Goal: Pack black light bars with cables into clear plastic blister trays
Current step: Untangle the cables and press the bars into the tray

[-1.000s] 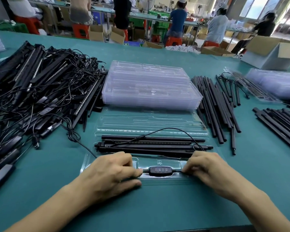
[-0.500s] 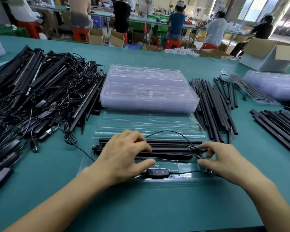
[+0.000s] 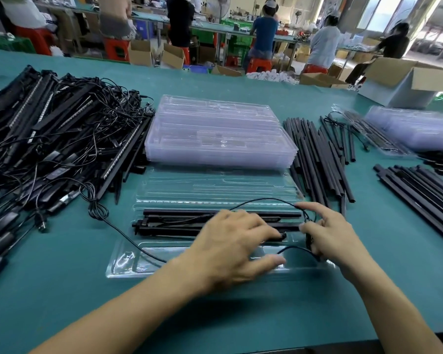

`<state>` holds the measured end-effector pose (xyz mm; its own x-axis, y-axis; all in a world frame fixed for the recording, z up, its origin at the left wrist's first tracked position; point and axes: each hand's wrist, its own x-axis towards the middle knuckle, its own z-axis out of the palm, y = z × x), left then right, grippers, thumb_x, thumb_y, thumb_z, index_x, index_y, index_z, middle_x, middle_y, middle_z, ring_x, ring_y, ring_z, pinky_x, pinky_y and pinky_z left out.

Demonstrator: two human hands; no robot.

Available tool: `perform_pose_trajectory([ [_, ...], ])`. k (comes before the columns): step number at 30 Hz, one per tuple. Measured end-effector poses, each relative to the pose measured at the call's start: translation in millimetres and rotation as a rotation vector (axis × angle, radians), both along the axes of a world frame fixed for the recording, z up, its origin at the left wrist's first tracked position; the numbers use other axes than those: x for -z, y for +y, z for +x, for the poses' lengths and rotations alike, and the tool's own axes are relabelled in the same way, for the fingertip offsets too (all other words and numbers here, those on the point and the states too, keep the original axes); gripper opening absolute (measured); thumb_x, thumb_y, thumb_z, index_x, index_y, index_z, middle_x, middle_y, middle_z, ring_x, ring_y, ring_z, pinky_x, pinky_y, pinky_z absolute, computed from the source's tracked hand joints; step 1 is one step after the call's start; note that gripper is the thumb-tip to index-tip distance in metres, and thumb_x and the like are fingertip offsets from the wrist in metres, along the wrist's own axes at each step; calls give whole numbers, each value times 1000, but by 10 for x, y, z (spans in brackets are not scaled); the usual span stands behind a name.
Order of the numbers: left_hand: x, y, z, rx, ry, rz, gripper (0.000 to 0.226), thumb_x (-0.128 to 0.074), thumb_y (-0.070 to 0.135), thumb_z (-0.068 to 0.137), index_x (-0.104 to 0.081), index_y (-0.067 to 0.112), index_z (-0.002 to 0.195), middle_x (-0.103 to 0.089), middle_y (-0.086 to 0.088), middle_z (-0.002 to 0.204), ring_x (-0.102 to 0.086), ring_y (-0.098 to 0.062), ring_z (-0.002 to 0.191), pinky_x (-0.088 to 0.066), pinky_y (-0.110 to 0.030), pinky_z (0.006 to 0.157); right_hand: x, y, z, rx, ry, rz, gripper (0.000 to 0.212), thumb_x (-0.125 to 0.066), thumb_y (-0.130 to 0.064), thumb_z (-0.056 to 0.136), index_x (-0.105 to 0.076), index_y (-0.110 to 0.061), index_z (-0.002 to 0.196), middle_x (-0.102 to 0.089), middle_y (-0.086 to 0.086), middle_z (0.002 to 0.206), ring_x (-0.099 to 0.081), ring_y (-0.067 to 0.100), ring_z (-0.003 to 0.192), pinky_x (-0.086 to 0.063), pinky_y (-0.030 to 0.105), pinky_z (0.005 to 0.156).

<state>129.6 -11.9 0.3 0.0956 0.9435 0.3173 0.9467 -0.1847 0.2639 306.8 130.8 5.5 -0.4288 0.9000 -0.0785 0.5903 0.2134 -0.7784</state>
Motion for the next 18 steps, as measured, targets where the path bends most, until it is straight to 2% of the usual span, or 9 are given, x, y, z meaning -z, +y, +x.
perform_pose_trajectory([
  [3,8,83,251,51,74,-73,54,-29,66,93,-60,36,125,-66,6,111,-59,-19,101,-43,-34,82,47,18,-10,91,102,-61,26,-63,-15,83,-63,-33,102,-61,8,46,-54,20,39,-44,27,44],
  [5,38,149,312,34,84,-91,47,-32,60,98,-65,33,118,-64,4,107,-57,-21,99,-42,-35,78,69,24,14,131,138,-84,17,-71,-20,81,-62,-22,95,-63,9,49,-58,23,41,-44,27,44],
  [10,97,242,410,-155,-68,-51,40,-43,49,100,-69,20,91,-60,2,91,-56,-22,94,-34,-32,64,54,15,104,143,179,-178,28,-79,-25,80,-61,-6,90,-65,6,54,-57,17,41,-34,20,35],
  [14,126,309,432,-207,37,-3,30,-54,39,91,-71,16,80,-66,-1,86,-61,-25,84,-34,-30,60,-27,-13,211,78,231,-334,23,-72,-19,86,-64,1,96,-67,10,64,-54,13,43,-30,17,33],
  [18,122,364,441,-197,47,-67,26,-50,34,91,-67,14,89,-64,-4,98,-57,-27,93,-32,-33,66,-86,-49,268,84,294,-428,17,-68,-10,88,-63,4,97,-69,14,69,-54,11,42,-27,14,31],
])
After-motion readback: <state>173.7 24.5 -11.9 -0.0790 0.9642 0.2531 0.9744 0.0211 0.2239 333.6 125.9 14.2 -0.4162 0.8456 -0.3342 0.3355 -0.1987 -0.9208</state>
